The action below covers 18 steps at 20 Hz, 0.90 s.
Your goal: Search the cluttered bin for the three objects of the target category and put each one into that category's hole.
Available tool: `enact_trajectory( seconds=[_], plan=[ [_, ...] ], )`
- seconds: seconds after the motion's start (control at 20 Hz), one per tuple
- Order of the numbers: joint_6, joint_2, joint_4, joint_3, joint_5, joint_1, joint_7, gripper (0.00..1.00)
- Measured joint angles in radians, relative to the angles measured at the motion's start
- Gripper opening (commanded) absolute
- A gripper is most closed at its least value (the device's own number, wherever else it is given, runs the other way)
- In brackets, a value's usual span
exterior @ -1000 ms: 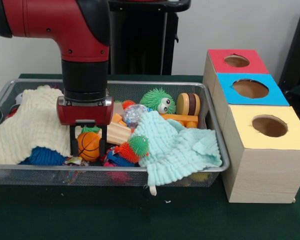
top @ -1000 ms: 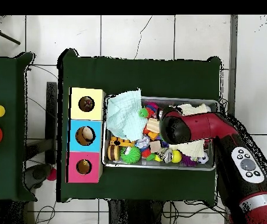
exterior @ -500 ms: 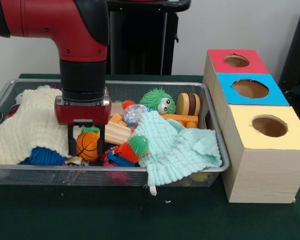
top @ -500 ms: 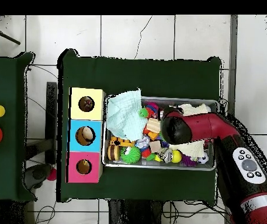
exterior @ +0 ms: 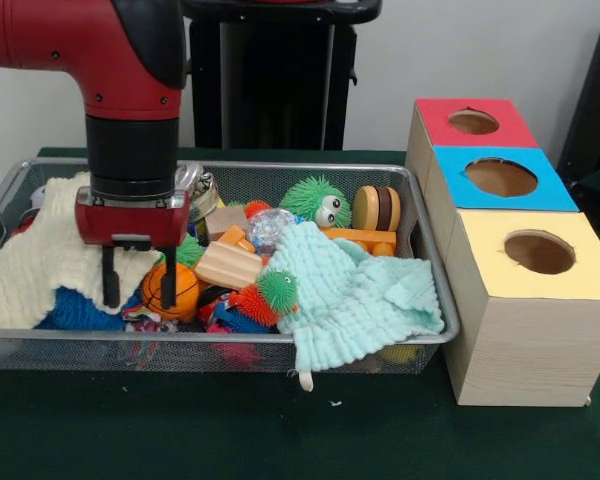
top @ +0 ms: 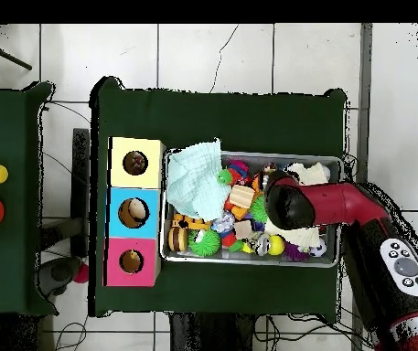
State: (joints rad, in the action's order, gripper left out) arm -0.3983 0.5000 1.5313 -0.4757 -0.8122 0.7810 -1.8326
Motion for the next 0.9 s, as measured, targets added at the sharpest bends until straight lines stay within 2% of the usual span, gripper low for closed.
enact_trajectory(
  seconds=[0.35,0.9],
  plan=[
    [0.0,-0.005,-0.008,-0.002,-0.002,0.033,0.0,1.0],
    [0.0,-0.023,-0.025,-0.002,-0.028,0.016,0.0,1.0]
  ],
)
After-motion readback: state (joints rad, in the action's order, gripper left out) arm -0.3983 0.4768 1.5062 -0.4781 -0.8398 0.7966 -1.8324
